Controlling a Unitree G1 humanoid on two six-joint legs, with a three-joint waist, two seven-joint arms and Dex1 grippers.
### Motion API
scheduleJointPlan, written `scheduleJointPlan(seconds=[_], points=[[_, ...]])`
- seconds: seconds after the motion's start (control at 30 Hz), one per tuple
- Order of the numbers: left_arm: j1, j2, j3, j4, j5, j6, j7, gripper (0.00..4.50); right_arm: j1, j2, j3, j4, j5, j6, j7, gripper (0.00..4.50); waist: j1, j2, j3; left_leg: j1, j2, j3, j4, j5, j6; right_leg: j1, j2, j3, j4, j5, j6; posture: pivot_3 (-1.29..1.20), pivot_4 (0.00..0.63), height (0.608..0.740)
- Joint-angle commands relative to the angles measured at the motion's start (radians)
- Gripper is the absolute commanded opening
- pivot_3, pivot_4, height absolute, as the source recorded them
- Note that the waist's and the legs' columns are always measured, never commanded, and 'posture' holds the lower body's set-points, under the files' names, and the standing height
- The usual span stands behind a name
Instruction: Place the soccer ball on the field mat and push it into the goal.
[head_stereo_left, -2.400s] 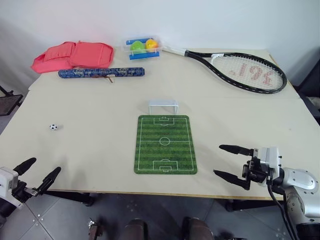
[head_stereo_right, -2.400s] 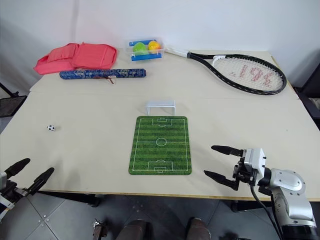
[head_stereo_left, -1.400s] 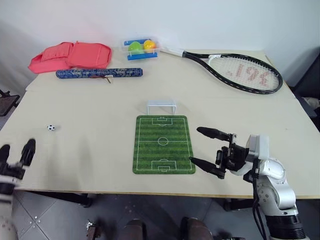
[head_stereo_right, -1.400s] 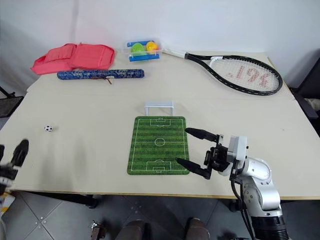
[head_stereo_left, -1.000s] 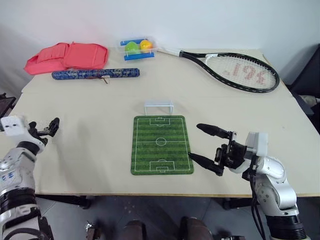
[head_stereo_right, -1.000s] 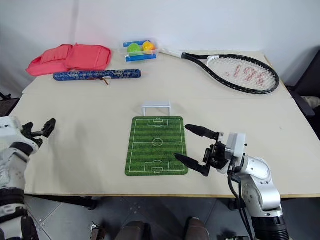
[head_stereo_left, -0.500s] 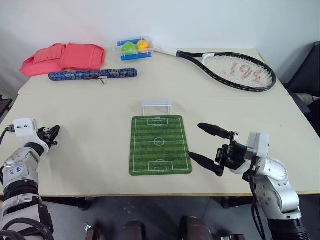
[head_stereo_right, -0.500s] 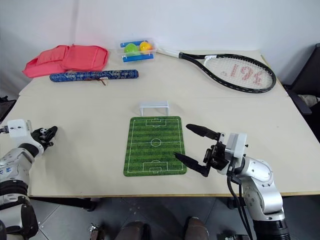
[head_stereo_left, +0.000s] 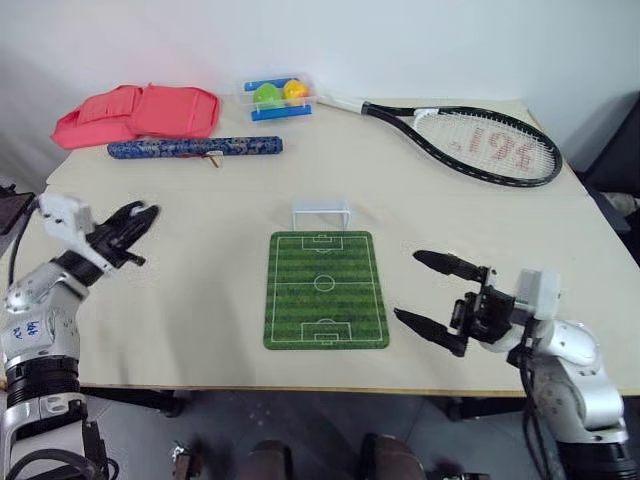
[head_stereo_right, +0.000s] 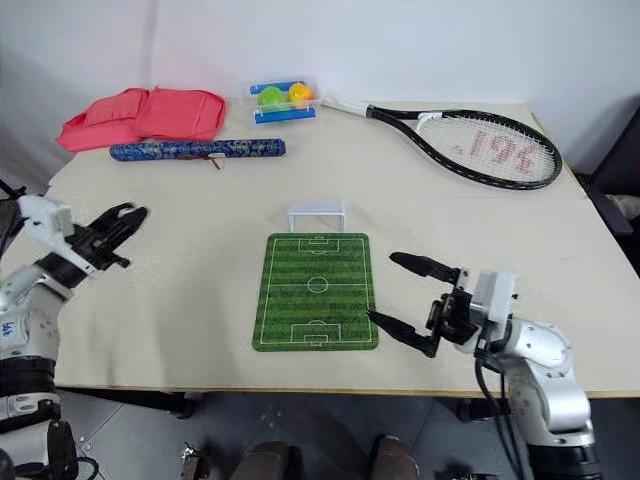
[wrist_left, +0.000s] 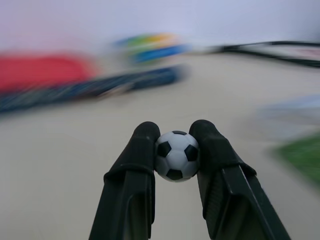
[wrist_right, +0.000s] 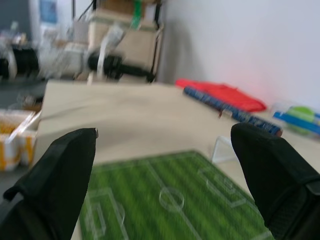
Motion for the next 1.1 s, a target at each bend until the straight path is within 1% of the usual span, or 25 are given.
scheduleJointPlan(seconds=[0.03,0.13,0.23,0.4,0.47,0.63,0.7,0.77,1.1], points=[[-0.035,0.005,-0.249,-0.215,-0.005,0.087,-0.251,0.87,0.073,-0.084,-0.058,0.022,0.018,-0.064,0.168,4.5,0.004,0.0,0.0,0.0,0.0,0.0,0.0,0.0,0.0,0.0,0.0,0.0,0.0,0.0,0.0,0.0,0.15,0.74],[-0.082,-0.038,-0.421,-0.259,0.072,0.081,-0.336,0.87,0.12,-0.133,-0.104,0.104,0.016,-0.104,0.245,4.5,0.005,0.0,0.0,0.0,0.0,0.001,0.003,-0.001,0.002,0.001,0.0,0.001,-0.001,0.001,0.001,0.0,0.15,0.74],[-0.104,-0.089,-0.524,-0.235,0.161,0.045,-0.335,0.87,0.148,-0.156,-0.157,0.178,0.009,-0.131,0.274,4.5,-0.008,0.0,0.0,0.002,0.0,0.005,0.002,-0.001,0.002,0.001,0.001,0.004,-0.001,0.001,0.001,0.0,0.15,0.74],[-0.096,-0.159,-0.622,-0.163,0.312,-0.042,-0.276,0.87,0.206,-0.164,-0.221,0.232,0.004,-0.173,0.291,4.5,-0.005,0.001,0.0,0.003,0.001,0.007,0.001,-0.001,0.002,0.001,0.001,0.006,-0.001,0.001,0.001,0.0,0.15,0.74],[-0.09,-0.175,-0.631,-0.152,0.344,-0.049,-0.244,0.87,0.225,-0.158,-0.234,0.224,0.006,-0.179,0.286,4.5,0.0,0.001,0.0,0.003,0.001,0.007,0.001,-0.001,0.002,0.001,0.001,0.006,-0.001,0.001,0.001,0.0,0.15,0.74],[-0.054,-0.208,-0.612,-0.165,0.354,-0.03,-0.185,0.87,0.261,-0.134,-0.243,0.194,0.017,-0.185,0.258,4.5,0.005,0.001,0.0,0.003,0.001,0.007,0.002,-0.001,0.003,0.001,0.001,0.007,-0.001,0.001,0.002,0.0,0.15,0.74],[-0.028,-0.209,-0.608,-0.178,0.34,-0.03,-0.192,0.87,0.264,-0.121,-0.241,0.182,0.021,-0.184,0.242,4.5,0.004,0.001,0.0,0.003,0.001,0.007,0.002,-0.001,0.003,0.001,0.001,0.007,-0.002,0.002,0.002,0.0,0.15,0.74],[-0.014,-0.21,-0.619,-0.168,0.368,-0.059,-0.182,0.87,0.267,-0.108,-0.229,0.168,0.015,-0.185,0.226,4.5,0.004,0.001,0.0,0.003,0.001,0.007,0.002,-0.001,0.003,0.001,0.001,0.007,-0.002,0.002,0.002,0.0,0.15,0.74],[-0.014,-0.24,-0.616,-0.16,0.388,-0.06,-0.151,0.87,0.251,-0.09,-0.197,0.157,-0.004,-0.183,0.2,4.5,0.006,0.001,0.0,0.003,0.001,0.007,0.003,-0.002,0.003,0.002,0.001,0.007,-0.001,0.002,0.002,0.0,0.15,0.74]])
